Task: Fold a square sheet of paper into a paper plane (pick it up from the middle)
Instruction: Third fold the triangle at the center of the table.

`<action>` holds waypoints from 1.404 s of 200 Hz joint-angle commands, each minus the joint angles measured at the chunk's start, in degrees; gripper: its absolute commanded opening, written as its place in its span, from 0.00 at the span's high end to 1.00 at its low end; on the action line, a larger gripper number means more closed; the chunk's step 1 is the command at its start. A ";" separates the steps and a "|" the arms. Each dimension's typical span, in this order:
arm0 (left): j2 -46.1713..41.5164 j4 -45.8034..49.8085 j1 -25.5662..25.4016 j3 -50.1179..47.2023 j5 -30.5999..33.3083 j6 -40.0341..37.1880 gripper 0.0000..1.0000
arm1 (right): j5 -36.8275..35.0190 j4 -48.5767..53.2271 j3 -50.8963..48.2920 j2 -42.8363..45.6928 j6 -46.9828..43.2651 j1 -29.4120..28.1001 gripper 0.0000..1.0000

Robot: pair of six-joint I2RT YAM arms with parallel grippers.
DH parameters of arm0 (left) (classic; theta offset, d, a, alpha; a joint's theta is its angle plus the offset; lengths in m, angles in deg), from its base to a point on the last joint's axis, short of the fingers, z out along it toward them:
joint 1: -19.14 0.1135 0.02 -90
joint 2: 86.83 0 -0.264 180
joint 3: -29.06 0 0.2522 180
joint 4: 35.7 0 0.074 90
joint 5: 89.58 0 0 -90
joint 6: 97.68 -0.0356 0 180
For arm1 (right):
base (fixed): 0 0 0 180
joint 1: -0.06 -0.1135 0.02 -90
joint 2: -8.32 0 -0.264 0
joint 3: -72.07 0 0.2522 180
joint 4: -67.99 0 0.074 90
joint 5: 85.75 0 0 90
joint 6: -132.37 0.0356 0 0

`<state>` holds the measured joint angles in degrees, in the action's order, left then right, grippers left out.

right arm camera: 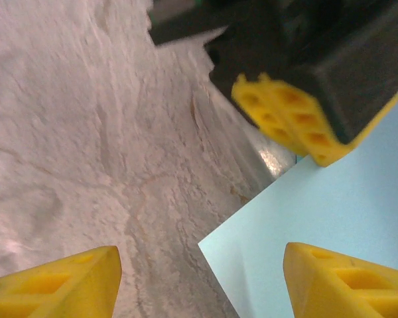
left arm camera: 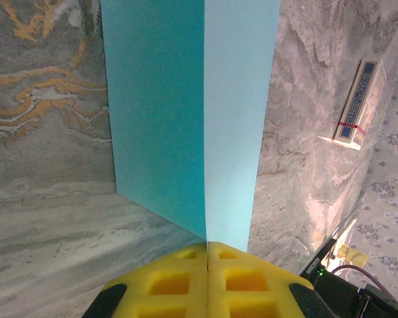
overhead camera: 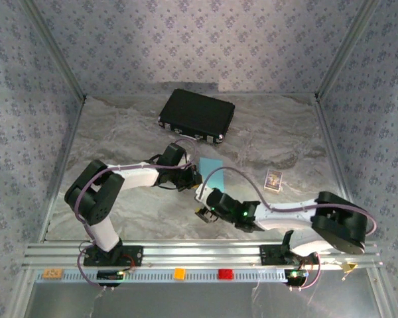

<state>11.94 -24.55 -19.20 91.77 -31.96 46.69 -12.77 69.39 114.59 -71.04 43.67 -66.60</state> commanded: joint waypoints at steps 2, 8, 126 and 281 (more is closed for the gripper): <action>-1.31 0.85 0.29 -0.26 -1.44 0.30 1.00 | -12.11 -4.18 1.39 -4.76 -6.31 -2.69 0.33; -1.32 0.86 0.30 -0.33 -1.47 0.32 1.00 | -13.95 -4.77 1.68 -5.84 -6.60 -3.28 0.33; -0.93 1.21 0.39 -0.15 -1.37 0.21 1.00 | -18.73 -7.94 -1.07 -6.26 -5.22 -5.24 0.63; -4.25 7.52 1.50 1.34 3.78 -2.54 0.68 | -12.15 -4.97 -1.43 -3.27 -0.51 -3.16 0.95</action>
<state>11.39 -21.78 -18.85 91.79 -31.00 46.38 -29.93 62.24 113.56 -76.81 39.32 -71.21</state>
